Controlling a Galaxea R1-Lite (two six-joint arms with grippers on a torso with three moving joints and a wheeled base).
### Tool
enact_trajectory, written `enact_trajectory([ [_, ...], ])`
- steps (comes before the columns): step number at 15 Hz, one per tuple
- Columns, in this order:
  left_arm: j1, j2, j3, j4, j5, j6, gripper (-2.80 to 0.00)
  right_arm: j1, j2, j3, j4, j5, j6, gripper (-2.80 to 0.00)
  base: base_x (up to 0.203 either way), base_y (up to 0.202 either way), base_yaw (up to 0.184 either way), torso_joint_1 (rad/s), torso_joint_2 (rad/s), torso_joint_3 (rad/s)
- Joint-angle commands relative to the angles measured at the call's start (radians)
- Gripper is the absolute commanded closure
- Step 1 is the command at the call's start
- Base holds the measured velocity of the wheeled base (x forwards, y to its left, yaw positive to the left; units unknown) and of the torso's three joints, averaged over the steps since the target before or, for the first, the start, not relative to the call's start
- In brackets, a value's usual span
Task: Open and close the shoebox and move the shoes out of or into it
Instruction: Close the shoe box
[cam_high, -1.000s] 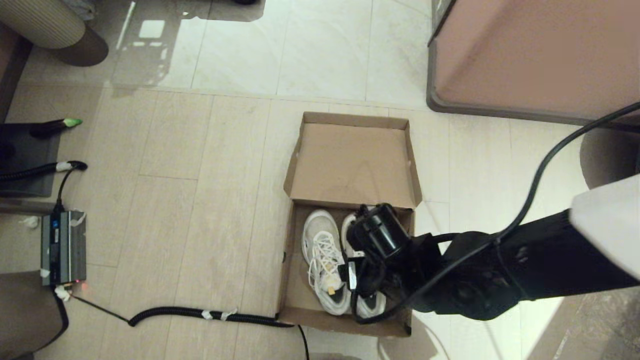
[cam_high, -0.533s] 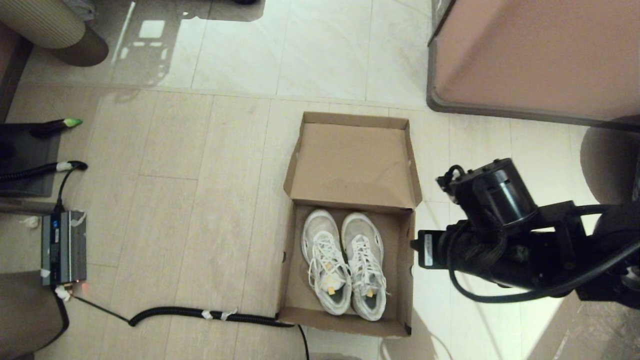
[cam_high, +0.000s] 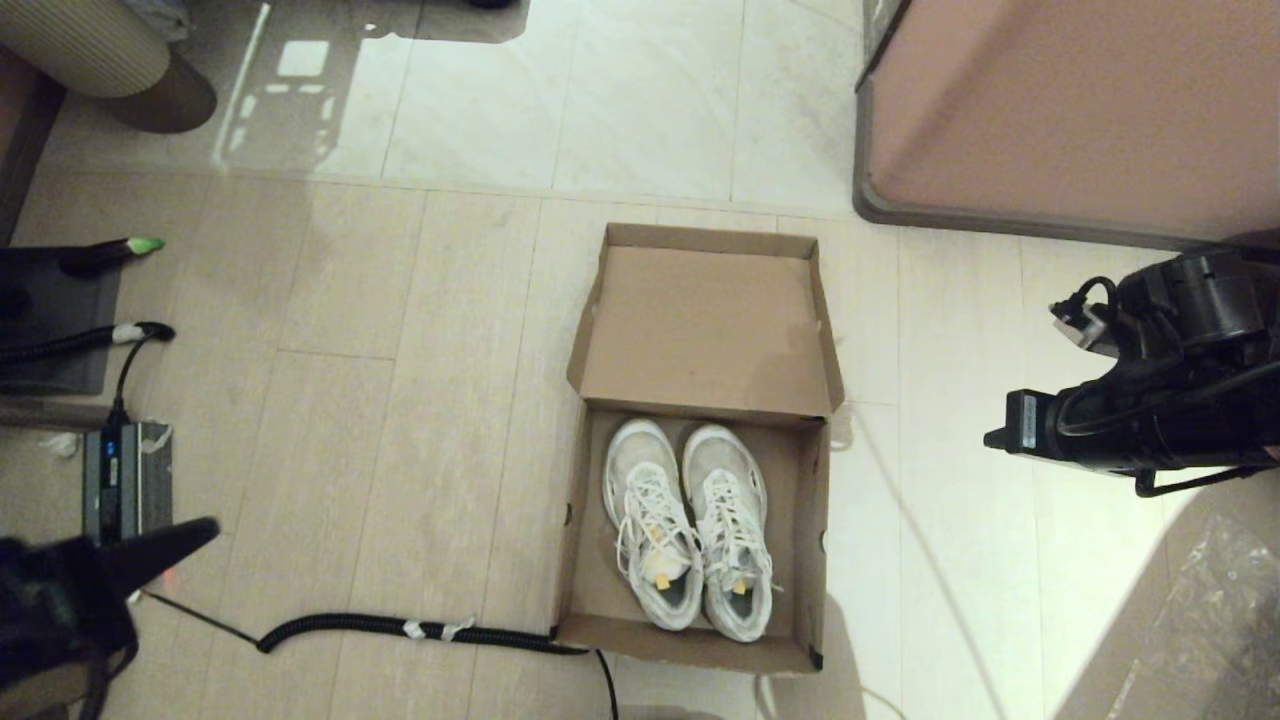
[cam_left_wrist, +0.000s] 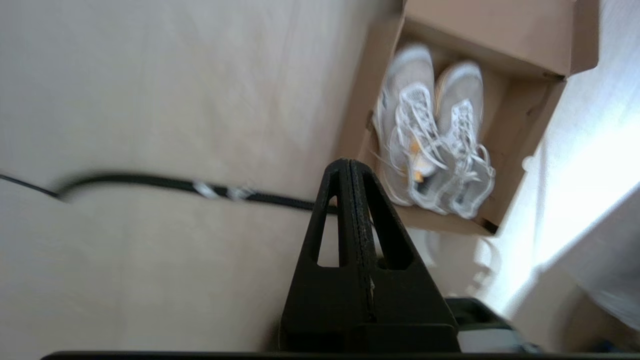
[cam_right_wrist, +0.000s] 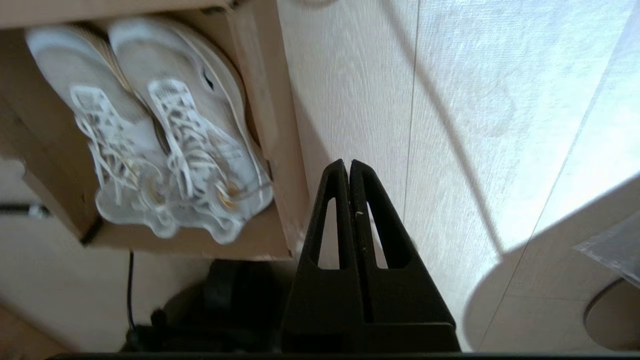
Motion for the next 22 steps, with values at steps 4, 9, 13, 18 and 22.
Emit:
enact_trajectory([
  [4,0.075,0.727,-0.213,-0.149,-0.212,0.006,0.00,-0.060,0.300,-0.164,-0.009,0.083,-0.037,0.00,0.000,0.000,0.000,0.000,0.00,0.000],
  [9,0.073,1.140,-0.629,-0.274,-0.398,-0.004,0.00,-0.056,0.527,-0.405,-0.151,0.221,0.145,0.00,0.000,0.000,0.000,0.000,0.00,0.000],
  [13,0.024,1.354,-0.958,-0.291,-0.470,-0.110,0.00,-0.038,0.686,-0.625,-0.150,0.258,0.280,0.00,0.000,0.000,0.000,0.000,0.00,0.000],
  [18,-0.048,1.589,-1.350,-0.258,-0.483,-0.151,0.00,-0.029,0.847,-0.898,-0.041,0.264,0.335,0.00,0.000,0.000,0.000,0.000,0.00,0.000],
  [22,-0.120,1.583,-1.372,-0.339,-0.484,-0.367,0.00,-0.028,0.862,-0.900,-0.150,0.366,0.657,0.00,0.000,0.000,0.000,0.000,0.00,0.000],
])
